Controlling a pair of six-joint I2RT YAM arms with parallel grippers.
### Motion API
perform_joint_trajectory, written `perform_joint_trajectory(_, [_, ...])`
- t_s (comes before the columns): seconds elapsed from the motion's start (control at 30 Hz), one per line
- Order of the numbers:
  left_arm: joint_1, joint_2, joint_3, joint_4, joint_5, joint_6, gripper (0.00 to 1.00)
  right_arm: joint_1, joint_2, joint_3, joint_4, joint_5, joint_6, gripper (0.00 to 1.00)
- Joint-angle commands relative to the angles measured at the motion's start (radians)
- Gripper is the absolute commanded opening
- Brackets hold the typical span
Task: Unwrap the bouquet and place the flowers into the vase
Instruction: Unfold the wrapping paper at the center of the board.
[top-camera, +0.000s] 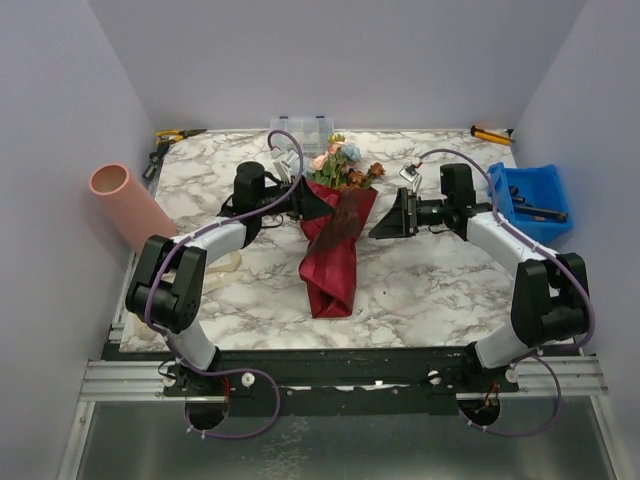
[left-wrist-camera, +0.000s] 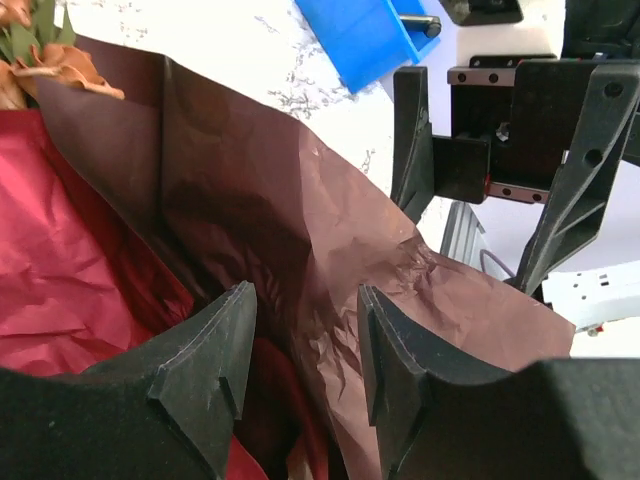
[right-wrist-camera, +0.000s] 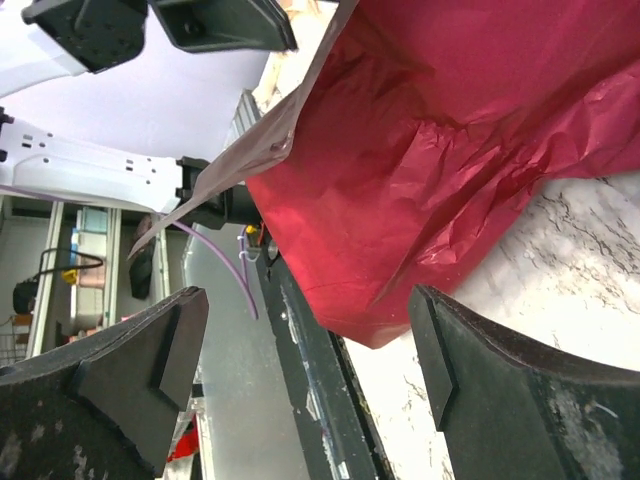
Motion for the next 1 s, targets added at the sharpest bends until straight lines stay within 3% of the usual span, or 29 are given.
perform_joint_trajectory(0.0, [-0.031,0.045,-0.019,0.080,0.040,-0.060,0.50,0.003,0.032,-0.009,0.125,-0.068,0.116,0.92])
perform_joint_trajectory(0.13, [-0.087,0.059,-0.005,0.096,0.034,-0.060,0.50,0.008,0.068,-0.023,0.245,-0.105,0.221,0.92])
perform_joint_trajectory(0.43, [-0.146,0.081,0.028,0.096,0.012,-0.027,0.50,0.010,0.062,-0.060,0.332,-0.134,0.299,0.93])
perform_joint_trajectory(0.6, [-0.166,0.103,0.061,0.093,0.014,-0.034,0.50,0.010,0.064,-0.060,0.333,-0.140,0.294,0.61])
perform_joint_trajectory(0.7, [-0.171,0.105,0.075,0.091,0.020,-0.032,0.50,0.011,0.051,-0.055,0.259,-0.116,0.232,0.34])
perform_joint_trajectory(0.8, [-0.171,0.094,0.076,0.079,0.018,-0.017,0.53,0.011,0.033,0.018,0.001,-0.050,0.039,0.01])
perform_joint_trajectory(0.97, [-0.147,0.032,0.062,0.014,-0.060,0.106,0.65,0.006,0.001,0.163,-0.424,0.143,-0.313,0.00])
